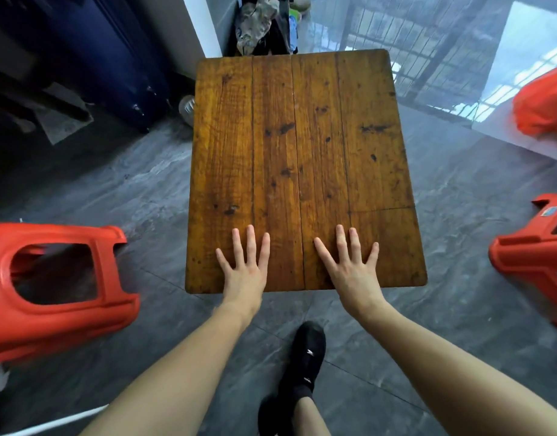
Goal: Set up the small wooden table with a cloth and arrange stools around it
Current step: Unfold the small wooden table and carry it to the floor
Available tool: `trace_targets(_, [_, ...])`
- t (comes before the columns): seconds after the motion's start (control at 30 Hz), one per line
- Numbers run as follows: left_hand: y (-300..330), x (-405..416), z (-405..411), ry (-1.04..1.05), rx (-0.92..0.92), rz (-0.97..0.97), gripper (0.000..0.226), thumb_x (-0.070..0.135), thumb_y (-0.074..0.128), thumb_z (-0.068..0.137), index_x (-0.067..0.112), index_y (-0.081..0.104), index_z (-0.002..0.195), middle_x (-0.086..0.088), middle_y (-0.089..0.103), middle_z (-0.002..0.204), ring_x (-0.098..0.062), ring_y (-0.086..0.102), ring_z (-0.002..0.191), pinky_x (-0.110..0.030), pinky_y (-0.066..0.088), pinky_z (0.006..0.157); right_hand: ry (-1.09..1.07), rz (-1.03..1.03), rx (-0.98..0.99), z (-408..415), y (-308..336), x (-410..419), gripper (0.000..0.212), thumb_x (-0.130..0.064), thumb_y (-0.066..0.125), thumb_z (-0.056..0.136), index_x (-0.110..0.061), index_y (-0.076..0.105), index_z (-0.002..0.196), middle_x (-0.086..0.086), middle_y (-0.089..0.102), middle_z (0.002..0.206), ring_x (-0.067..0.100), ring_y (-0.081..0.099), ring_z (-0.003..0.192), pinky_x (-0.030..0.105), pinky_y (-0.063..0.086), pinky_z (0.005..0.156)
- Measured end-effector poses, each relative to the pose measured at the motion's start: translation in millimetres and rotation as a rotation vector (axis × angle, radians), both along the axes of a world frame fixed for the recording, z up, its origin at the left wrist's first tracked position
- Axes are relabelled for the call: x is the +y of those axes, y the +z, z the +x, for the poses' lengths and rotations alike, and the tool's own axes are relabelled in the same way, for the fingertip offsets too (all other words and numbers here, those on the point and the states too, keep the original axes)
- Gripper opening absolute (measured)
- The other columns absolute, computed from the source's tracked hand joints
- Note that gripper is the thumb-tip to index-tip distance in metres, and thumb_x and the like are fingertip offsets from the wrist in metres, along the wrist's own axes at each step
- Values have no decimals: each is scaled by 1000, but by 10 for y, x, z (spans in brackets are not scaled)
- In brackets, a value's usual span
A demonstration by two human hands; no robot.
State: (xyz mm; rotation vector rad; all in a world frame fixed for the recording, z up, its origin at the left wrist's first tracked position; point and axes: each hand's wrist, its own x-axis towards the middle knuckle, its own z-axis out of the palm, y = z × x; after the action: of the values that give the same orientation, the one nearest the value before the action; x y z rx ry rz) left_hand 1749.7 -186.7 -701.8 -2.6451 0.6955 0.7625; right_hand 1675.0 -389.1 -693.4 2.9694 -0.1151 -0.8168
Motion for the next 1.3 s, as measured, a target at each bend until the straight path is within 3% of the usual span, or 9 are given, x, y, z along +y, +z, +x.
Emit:
trace_targets(0.37, [167,362,-788,-16,16,-22,113,10,63,87,9,-35,144,-27,-38,148,-53,-29,136,-71,11,110,-10,2,33,-788,199,304,120,-7,70,79,-32,-26,148,19,-21,157,42,-15,145,71,15,110])
trace_targets(0.63, [237,792,-1371,-39,44,-9,119,9,66,84,10,-37,142,-26,-43,145,-52,-33,134,-73,10,109,-55,21,79,-1439,301,736,120,-11,69,81,-33,-29,145,18,-25,155,41,-20,143,69,10,111])
trace_targets(0.93, [262,1006,-1927,12,10,-30,119,7,67,82,14,-32,146,-21,-40,150,-47,-31,138,-72,8,109,-78,70,21,-1984,211,980,124,-8,76,73,-35,-20,147,18,-15,158,41,-15,144,72,9,108])
trace_targets(1.1, [326,959,-2324,36,-7,26,116,3,64,83,10,-34,145,-24,-38,150,-50,-29,138,-74,14,108,-9,59,17,-2277,227,954,119,-7,74,72,-30,-14,148,24,-7,157,46,-7,143,74,14,104])
trace_targets(1.3, [323,822,-2848,104,-16,22,124,11,71,80,9,-34,145,-25,-38,150,-50,-28,138,-74,14,107,79,-6,90,-2621,311,806,114,-17,69,82,-26,-23,149,26,-18,155,48,-13,142,73,14,107])
